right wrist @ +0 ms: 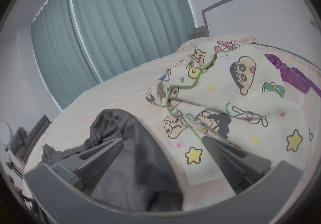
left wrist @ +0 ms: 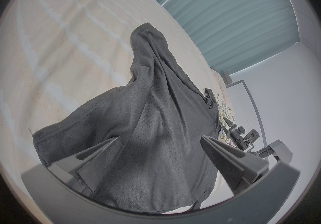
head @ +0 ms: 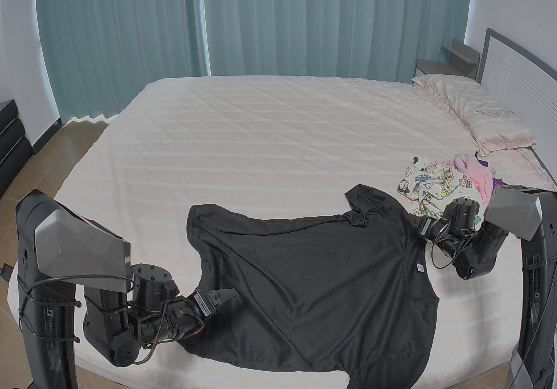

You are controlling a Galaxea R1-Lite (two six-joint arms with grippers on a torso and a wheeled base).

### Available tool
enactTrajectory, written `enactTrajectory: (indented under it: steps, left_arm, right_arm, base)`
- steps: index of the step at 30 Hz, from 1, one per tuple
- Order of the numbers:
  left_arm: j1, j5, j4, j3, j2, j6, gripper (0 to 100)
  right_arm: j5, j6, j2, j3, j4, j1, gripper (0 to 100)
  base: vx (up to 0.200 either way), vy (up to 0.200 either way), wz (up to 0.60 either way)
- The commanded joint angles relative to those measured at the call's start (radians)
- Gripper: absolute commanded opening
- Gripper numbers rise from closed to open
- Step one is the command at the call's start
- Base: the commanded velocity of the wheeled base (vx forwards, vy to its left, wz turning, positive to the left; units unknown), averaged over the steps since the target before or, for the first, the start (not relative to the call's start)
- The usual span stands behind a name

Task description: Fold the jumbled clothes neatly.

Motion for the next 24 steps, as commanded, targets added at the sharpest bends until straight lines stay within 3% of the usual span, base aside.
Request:
enactTrajectory:
  steps: [1, 5, 10, 16, 24]
  left_arm:
    - [0.002, 0.000, 0.000, -0.002, 0.002, 0.000, 100]
    - [0.003, 0.006, 0.000, -0.008, 0.002, 0.000, 100]
    - [0.002, 0.075, 0.003, 0.001, -0.011, 0.024, 100]
    - [0.028, 0.126, 0.021, 0.032, -0.066, 0.165, 100]
    - [0.117, 0.123, 0.024, 0.055, -0.164, 0.224, 100]
  right_arm:
    - [0.004, 0.022, -0.059, 0.030, 0.000, -0.013, 100]
    - [0.004, 0.056, -0.093, 0.076, 0.000, -0.013, 100]
    - [0.004, 0.088, -0.117, 0.144, -0.017, 0.001, 100]
    - [0.006, 0.128, -0.199, 0.263, -0.026, -0.001, 100]
    - [0.073, 0.131, -0.263, 0.578, -0.244, -0.010, 100]
  base:
    - [0.000, 0.000, 0.00]
    - [0.000, 0.000, 0.00]
    - [0.000, 0.000, 0.00]
    - [0.000, 0.000, 0.00]
    - [0.000, 0.000, 0.00]
